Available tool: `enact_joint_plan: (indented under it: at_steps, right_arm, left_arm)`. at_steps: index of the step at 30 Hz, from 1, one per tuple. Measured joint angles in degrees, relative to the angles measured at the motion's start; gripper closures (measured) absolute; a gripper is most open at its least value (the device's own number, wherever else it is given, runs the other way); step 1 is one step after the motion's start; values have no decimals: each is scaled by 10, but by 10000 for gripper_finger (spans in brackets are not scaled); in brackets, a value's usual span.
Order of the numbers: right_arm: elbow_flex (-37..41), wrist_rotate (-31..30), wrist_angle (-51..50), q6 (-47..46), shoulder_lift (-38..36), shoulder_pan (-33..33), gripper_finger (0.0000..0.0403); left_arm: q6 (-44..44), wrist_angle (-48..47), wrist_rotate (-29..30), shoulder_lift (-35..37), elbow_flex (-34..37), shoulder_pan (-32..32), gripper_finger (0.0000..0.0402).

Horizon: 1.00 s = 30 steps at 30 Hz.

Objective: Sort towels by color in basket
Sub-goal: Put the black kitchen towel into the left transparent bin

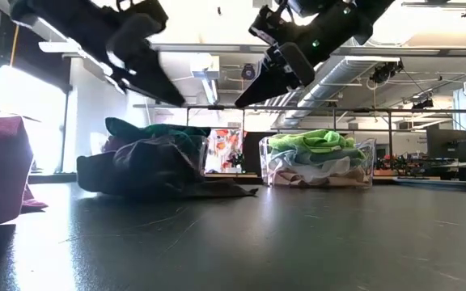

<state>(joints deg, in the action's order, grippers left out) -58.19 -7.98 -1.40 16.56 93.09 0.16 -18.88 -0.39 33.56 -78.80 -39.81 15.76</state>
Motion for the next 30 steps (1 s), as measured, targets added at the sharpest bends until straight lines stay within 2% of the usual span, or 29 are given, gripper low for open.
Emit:
enact_joint_plan:
  at_steps: [5,8,10,16,23,26,30]
  right_arm:
    - [0,1,5,-42,10,0,402]
    - [0,8,11,-66,21,2,402]
    - [0,10,16,-72,31,6,402]
    - [0,11,53,-74,57,18,402]
    - [0,20,70,-78,72,19,402]
    - [0,20,72,-83,73,19,402]
    - [0,24,68,-91,73,19,402]
  left_arm:
    - [-16,-120,2,58,0,4,401]
    - [-12,-138,4,57,0,-2,396]
    - [1,-128,-9,47,0,-9,379]
    - [-23,-117,-66,-12,0,-36,274]
    - [-40,-82,-174,-105,0,-87,133]
    - [-31,-70,-182,-149,-1,-100,105]
    - [0,-44,-195,-192,-5,-111,104]
